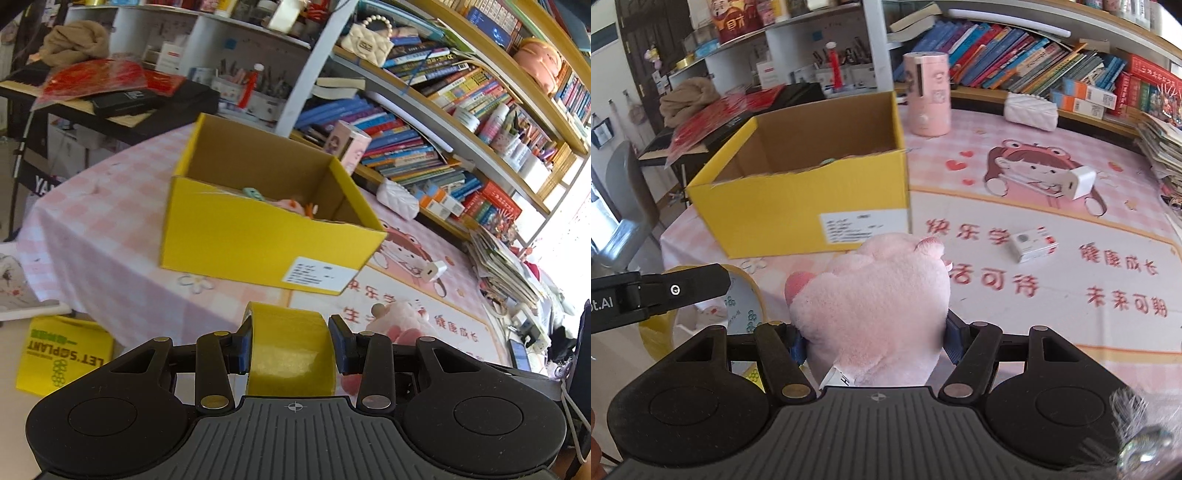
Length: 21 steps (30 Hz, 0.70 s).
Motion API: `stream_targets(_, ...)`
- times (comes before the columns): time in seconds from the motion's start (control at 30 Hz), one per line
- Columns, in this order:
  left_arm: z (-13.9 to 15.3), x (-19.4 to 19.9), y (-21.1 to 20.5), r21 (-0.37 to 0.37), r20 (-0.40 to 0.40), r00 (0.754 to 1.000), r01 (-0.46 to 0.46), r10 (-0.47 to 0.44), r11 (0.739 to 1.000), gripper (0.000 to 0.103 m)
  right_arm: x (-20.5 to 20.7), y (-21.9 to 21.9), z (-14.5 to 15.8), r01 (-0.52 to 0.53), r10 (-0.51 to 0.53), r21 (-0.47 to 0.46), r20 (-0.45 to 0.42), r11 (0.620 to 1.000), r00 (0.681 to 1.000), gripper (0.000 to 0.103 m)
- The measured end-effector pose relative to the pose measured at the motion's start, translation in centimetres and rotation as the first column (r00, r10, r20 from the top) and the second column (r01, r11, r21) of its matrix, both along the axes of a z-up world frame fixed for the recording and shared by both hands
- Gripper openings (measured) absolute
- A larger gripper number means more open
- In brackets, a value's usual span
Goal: Organize objects
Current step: 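Lift and carry the tape roll and pink pig over the yellow box with both grippers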
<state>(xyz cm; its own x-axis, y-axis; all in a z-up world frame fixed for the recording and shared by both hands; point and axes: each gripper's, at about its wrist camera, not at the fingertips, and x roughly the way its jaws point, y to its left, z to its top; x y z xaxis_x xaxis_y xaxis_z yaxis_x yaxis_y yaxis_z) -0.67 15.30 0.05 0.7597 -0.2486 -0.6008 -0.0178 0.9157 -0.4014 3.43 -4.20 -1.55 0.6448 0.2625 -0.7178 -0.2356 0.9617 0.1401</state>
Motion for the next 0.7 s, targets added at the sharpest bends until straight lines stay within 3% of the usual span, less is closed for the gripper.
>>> stream_targets(0.7,1.1,-2.9,2.8,0.0,0.059,0.998,-0.013,0.013,1.0,0.038,-3.1,3.9,0.9,-0.053,0.053,-0.009,0.029,0.999,0.998,0.064)
